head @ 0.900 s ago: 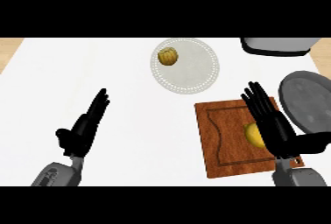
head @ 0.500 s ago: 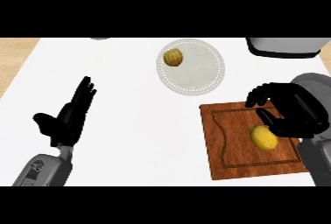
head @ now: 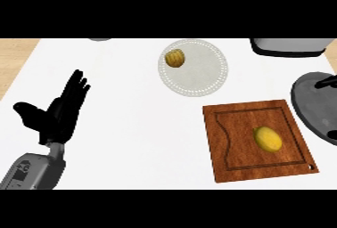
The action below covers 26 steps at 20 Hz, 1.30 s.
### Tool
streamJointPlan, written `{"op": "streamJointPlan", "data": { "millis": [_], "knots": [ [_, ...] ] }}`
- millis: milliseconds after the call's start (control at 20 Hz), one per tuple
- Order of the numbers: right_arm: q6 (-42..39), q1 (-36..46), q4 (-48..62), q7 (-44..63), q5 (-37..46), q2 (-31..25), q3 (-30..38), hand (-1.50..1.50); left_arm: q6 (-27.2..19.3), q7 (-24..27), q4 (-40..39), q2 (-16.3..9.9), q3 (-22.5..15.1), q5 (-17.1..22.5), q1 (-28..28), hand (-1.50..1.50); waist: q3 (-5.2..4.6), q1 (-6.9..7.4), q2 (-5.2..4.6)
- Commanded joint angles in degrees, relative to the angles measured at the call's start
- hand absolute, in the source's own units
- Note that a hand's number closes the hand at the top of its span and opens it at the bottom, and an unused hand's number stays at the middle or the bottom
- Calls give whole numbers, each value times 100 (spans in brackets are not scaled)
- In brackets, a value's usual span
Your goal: Pick the lemon from the cutting board and place it in the pan
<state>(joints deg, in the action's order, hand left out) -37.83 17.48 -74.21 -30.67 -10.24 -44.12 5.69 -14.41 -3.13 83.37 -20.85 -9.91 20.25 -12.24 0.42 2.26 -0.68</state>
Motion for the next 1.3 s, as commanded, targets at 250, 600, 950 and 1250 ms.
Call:
{"op": "streamJointPlan", "data": {
  "millis": [250, 600, 950, 1250],
  "knots": [
    [-181, 479, 577, -2282, 1487, -860, -611, -150, -75, -23, -20, 21, 74, -98, -20, 0, -22, 10, -8],
    [853, 1308, 144, -1856, 2859, -951, -1878, -150, -120, -318, 442, 103, -92, -126, 97, 0, -37, 71, 27],
    [1102, 1480, 208, -1677, 4229, -1148, -3143, -150, -72, -675, 719, -145, 84, -83, 152, 0, -40, 42, 44],
    [1077, 1600, 15, -2024, 4741, -1374, -3556, -150, 54, -231, 362, -7, 282, -116, 416, 0, -47, -160, 64]
  ]
}}
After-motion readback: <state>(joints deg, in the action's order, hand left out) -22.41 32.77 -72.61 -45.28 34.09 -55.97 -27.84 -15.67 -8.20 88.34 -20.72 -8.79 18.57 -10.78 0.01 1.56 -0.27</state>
